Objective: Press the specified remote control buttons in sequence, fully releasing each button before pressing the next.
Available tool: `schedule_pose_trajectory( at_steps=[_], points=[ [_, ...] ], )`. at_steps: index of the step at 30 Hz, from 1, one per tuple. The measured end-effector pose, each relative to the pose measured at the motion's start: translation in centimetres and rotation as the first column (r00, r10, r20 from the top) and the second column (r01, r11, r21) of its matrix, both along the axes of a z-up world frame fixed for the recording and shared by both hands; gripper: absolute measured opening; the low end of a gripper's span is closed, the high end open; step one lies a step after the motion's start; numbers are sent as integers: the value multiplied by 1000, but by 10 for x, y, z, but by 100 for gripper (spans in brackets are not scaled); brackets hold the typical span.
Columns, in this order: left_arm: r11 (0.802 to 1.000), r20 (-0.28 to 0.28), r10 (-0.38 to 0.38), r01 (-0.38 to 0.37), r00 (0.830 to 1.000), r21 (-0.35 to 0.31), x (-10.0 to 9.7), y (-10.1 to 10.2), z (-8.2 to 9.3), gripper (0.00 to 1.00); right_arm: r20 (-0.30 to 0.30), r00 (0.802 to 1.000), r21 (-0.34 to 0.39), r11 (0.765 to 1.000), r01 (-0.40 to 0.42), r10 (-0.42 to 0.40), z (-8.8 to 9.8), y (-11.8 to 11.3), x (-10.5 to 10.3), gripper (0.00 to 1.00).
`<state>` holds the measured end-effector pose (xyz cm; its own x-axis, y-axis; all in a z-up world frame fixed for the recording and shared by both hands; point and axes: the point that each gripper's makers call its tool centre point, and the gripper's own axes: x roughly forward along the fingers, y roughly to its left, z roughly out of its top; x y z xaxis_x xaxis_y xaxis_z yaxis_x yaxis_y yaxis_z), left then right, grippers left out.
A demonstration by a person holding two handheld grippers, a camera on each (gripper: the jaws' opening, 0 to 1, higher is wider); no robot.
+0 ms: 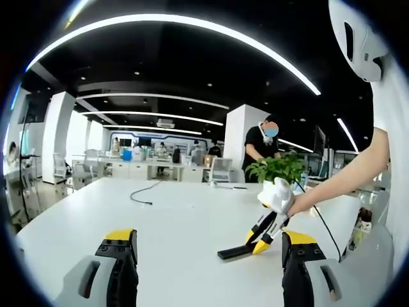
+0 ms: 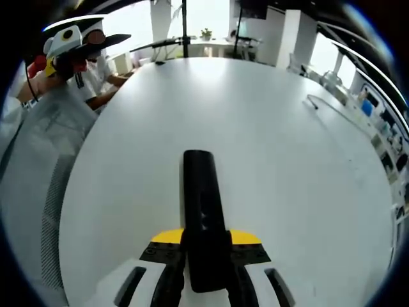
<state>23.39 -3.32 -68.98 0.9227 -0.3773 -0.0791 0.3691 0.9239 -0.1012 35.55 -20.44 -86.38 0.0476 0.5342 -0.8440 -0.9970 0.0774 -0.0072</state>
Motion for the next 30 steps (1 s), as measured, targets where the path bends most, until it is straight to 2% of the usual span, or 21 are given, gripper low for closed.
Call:
schedule_pose_trajectory(
  at_steps=[30],
  points=[
    [1000,-10,-10,10,1000,4,0,-3,-4,97,-7,1000,-30,1000,-2,1,-1,0,25,21]
  ],
)
